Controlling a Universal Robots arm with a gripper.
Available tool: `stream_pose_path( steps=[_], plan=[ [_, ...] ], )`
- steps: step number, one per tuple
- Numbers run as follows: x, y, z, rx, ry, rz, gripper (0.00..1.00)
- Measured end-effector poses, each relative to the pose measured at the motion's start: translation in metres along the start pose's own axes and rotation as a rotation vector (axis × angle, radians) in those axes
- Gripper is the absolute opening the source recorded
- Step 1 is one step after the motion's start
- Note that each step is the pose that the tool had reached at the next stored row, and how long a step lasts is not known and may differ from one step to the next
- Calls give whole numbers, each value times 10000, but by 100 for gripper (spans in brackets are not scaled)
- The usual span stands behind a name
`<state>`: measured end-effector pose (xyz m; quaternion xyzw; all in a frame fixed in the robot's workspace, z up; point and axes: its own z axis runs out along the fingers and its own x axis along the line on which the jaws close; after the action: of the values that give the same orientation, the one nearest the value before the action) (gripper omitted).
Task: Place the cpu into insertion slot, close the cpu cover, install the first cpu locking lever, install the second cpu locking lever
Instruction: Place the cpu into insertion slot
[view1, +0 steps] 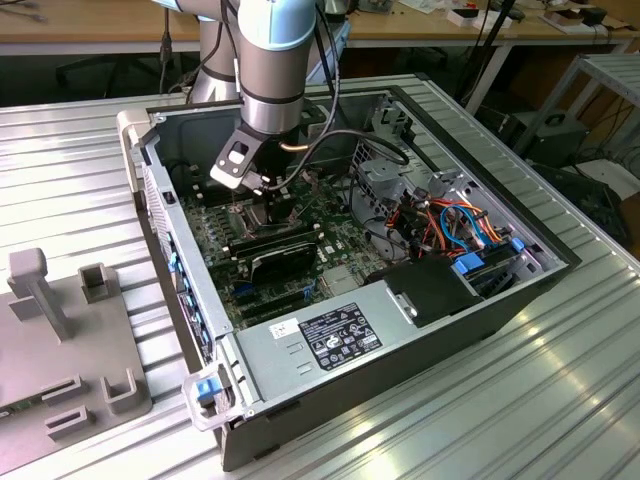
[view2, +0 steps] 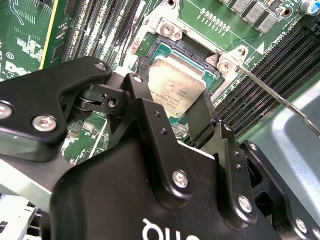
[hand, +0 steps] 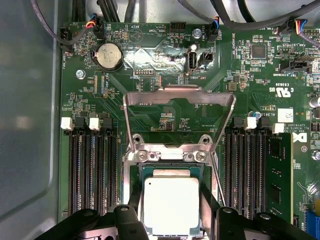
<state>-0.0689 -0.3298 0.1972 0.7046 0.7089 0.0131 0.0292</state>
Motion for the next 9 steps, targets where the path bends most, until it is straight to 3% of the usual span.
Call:
stream_pose_path(
  steps=[3, 4, 9],
  plan=[
    [2, 4, 4, -10, 10, -3, 55],
    [2, 3, 3, -5, 7, -2, 61],
    [0, 3, 0, -1, 1, 1, 61]
  ],
)
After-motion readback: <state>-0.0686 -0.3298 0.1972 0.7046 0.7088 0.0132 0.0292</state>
